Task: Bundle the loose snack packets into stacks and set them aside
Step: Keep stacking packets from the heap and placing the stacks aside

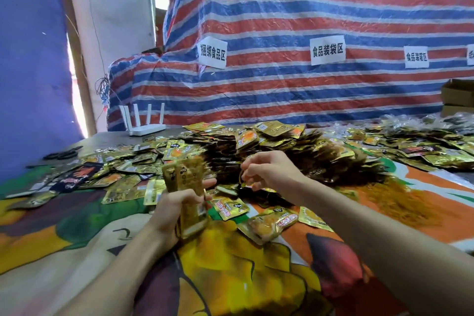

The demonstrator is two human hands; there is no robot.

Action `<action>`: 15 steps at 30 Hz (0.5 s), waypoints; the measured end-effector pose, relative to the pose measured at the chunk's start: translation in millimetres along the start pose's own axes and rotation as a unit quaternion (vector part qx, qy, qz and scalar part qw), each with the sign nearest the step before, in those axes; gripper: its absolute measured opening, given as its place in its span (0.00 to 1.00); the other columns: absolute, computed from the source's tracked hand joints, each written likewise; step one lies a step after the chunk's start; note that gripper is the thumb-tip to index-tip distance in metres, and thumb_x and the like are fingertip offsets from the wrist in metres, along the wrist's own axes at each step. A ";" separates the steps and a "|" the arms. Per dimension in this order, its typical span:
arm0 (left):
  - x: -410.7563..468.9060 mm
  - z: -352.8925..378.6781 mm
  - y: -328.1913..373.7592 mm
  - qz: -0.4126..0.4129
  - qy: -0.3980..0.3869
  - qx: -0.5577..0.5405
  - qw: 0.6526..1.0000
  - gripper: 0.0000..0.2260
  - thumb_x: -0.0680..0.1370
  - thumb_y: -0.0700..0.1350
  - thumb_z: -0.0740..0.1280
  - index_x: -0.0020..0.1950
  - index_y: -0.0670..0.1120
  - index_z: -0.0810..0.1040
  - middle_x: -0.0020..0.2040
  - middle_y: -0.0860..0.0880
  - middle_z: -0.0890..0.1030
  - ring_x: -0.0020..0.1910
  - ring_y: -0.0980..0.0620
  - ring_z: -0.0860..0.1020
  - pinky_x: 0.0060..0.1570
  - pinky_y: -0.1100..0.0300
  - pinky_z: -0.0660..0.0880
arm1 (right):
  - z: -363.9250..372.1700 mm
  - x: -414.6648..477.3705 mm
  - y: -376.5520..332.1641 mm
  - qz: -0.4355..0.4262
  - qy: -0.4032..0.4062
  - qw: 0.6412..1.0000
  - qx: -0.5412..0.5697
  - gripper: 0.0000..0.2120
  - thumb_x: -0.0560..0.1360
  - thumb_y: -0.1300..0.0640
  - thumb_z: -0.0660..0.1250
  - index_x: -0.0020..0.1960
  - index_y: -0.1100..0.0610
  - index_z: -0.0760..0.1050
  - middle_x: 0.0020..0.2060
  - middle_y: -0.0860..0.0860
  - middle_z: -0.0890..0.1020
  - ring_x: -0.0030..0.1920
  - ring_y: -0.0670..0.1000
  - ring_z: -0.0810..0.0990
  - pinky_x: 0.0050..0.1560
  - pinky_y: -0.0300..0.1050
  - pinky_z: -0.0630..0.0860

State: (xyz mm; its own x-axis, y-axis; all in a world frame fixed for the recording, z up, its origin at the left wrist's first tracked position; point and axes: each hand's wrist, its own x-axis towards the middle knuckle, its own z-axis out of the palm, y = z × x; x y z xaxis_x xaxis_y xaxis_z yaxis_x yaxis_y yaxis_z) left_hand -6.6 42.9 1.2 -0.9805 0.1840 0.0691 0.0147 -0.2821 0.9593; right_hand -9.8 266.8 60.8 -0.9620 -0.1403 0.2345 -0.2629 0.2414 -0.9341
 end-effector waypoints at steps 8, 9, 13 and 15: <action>-4.3 -12.0 13.3 -0.072 0.062 -0.036 0.995 0.03 0.62 0.39 0.67 0.29 0.43 0.80 0.35 0.41 0.79 0.32 0.43 0.79 0.39 0.50 0.77 | 94.3 39.4 15.6 -0.138 -0.015 0.989 -0.053 0.06 0.74 0.68 0.71 0.49 0.62 0.77 0.39 0.56 0.85 0.35 0.53 0.85 0.38 0.48 0.83; -3.1 -13.7 14.2 -0.068 0.075 -0.044 0.994 0.02 0.63 0.38 0.67 0.32 0.41 0.79 0.35 0.41 0.78 0.30 0.43 0.78 0.35 0.51 0.78 | 101.2 42.7 18.5 -0.161 -0.002 0.984 -0.080 0.05 0.74 0.67 0.71 0.48 0.61 0.78 0.39 0.55 0.85 0.36 0.53 0.85 0.39 0.50 0.84; 3.5 -21.1 13.5 -0.051 0.133 -0.021 0.990 0.08 0.67 0.37 0.65 0.45 0.39 0.76 0.39 0.39 0.77 0.31 0.44 0.77 0.32 0.55 0.76 | 113.5 48.8 28.0 -0.218 0.010 0.966 -0.142 0.06 0.75 0.64 0.73 0.50 0.56 0.80 0.39 0.47 0.84 0.40 0.43 0.83 0.41 0.38 0.80; 5.0 -20.7 11.9 -0.041 0.141 -0.002 0.989 0.13 0.67 0.36 0.66 0.50 0.38 0.76 0.44 0.38 0.75 0.35 0.43 0.76 0.34 0.55 0.75 | 111.4 49.3 29.4 -0.219 0.004 0.965 -0.143 0.07 0.74 0.64 0.74 0.51 0.56 0.81 0.39 0.46 0.84 0.41 0.42 0.83 0.42 0.36 0.80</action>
State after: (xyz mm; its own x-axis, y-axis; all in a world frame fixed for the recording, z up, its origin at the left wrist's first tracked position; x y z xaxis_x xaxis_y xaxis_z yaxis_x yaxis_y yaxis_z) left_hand -15.4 21.0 7.2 -0.9941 -0.0630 -0.0884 -0.0672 -0.2815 0.9572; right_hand -56.7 160.0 14.9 -0.7536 -0.2814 0.5940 -0.6537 0.4152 -0.6326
